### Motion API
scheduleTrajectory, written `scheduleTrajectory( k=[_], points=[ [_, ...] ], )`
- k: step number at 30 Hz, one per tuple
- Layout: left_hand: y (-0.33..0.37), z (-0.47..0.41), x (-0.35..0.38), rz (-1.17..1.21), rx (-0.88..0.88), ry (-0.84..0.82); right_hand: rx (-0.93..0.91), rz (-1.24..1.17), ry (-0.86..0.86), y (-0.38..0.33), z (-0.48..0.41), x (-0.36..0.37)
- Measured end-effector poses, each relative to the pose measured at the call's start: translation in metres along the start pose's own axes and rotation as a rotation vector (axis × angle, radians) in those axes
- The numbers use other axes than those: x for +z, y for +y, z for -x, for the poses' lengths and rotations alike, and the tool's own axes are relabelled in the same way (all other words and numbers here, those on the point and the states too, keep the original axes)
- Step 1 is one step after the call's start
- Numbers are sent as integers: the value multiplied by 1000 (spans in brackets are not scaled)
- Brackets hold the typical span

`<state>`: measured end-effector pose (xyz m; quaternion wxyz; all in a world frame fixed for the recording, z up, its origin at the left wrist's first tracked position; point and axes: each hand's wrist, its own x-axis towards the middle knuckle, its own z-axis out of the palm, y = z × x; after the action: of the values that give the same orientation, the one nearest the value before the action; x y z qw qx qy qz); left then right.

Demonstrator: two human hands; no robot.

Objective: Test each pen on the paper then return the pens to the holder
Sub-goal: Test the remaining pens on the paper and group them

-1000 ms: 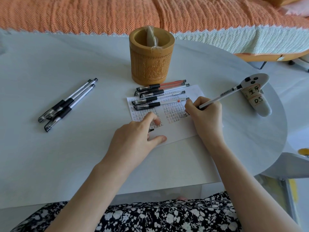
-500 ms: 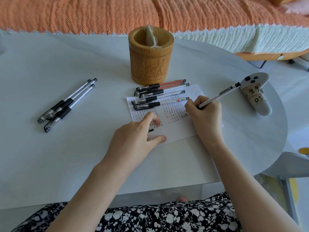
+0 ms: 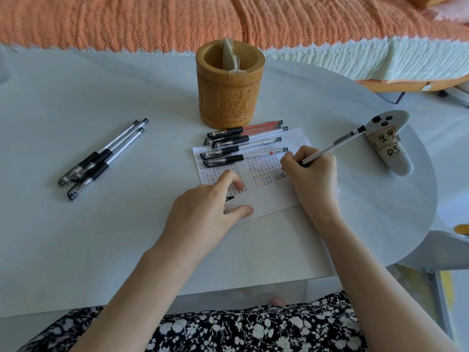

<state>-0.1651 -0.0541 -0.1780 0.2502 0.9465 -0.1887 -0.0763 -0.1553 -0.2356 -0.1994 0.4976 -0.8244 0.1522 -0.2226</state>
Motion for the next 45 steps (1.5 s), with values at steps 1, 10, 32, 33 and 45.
scheduleTrajectory(
  k=[1,10,32,33,45],
  points=[
    [0,0,0,2,0,-1,2,1,-2,-1,0,0],
    [1,0,0,7,-13,-2,1,-1,-7,1,0,0],
    [2,1,-1,2,-6,-9,11,-19,1,6,-1,0],
    [2,0,-1,3,-9,-10,8,-15,-1,6,-1,0],
    [1,0,-1,-1,-7,-3,-9,19,-14,0,0,0]
  ],
)
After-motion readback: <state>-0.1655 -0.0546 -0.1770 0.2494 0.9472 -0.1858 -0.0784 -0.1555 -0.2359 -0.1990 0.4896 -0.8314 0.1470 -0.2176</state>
